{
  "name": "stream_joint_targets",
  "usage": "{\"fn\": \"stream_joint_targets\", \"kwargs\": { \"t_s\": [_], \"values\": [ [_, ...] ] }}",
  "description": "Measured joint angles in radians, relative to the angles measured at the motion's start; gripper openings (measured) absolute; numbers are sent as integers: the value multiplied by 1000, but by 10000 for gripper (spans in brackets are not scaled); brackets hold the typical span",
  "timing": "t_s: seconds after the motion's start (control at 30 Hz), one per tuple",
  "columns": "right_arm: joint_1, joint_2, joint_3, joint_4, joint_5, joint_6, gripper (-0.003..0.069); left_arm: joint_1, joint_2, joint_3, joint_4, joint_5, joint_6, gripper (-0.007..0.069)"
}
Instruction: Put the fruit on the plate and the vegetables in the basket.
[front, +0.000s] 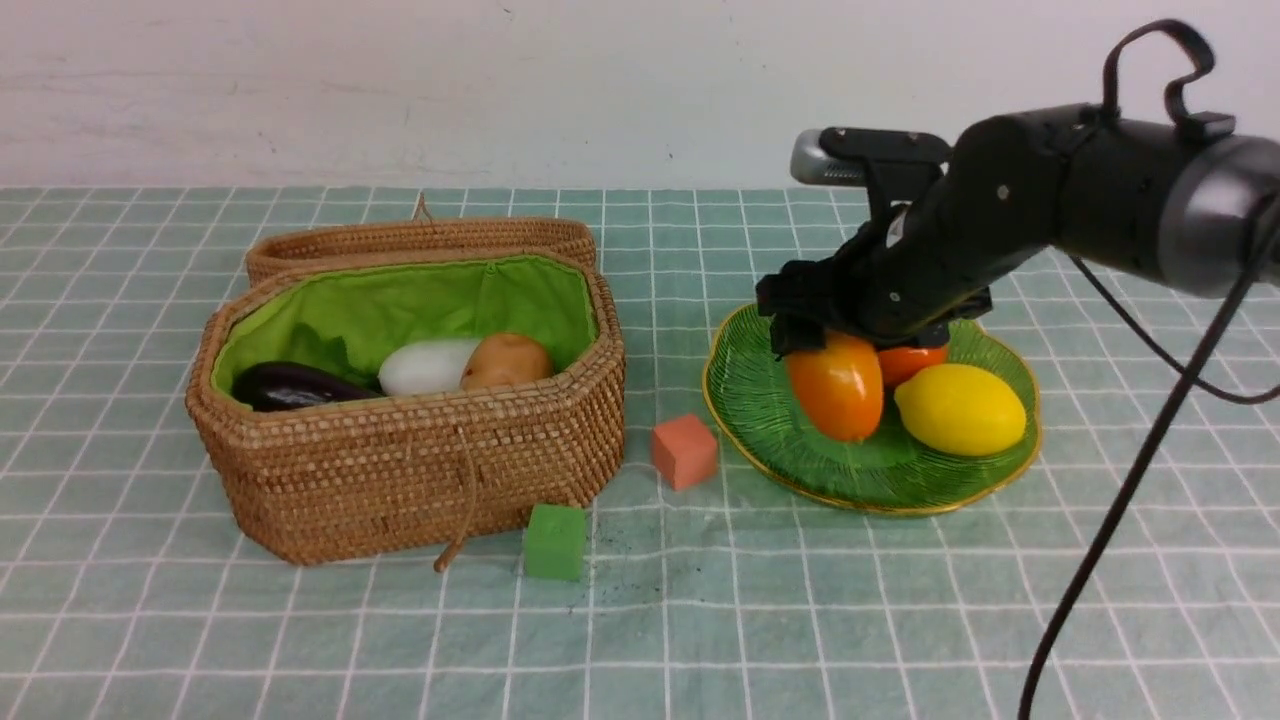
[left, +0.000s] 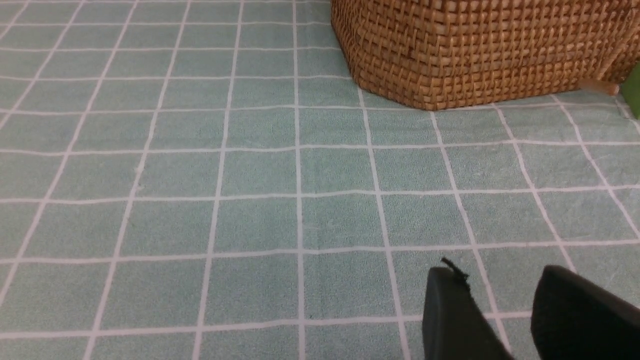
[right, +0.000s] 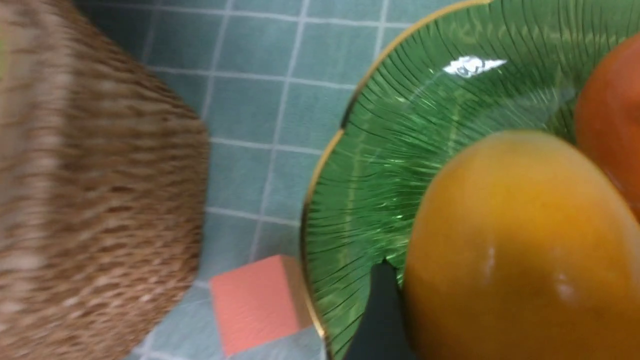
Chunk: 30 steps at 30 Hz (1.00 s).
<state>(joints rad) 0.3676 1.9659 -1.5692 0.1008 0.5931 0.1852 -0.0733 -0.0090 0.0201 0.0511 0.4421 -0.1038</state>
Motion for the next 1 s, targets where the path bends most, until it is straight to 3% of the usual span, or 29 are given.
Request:
{"fn": "stream_joint_targets", "kwargs": {
  "t_s": [0.2,0.27,0.37,0.5,0.7,0.87,1.0],
  "values": [
    [1,49,0,-5,-27,0,542,0,0,0,0,0,0,239],
    [1,41,0,-6,-27,0,627,0,0,0,0,0,0,239],
    [1,18,0,-23,-4,0,676,0,0,0,0,0,0,239],
    [1,-54,0,-40,100,0,658,0,0,0,0,0,0,239],
    [1,-224,0,-43,327,6,533,0,0,0,0,0,0,239],
    [1,-468,50,-61,531,27,300,0,0,0,0,0,0,239],
    [1,-650,173,-101,563,27,119,0,0,0,0,0,0,239]
  ]
}}
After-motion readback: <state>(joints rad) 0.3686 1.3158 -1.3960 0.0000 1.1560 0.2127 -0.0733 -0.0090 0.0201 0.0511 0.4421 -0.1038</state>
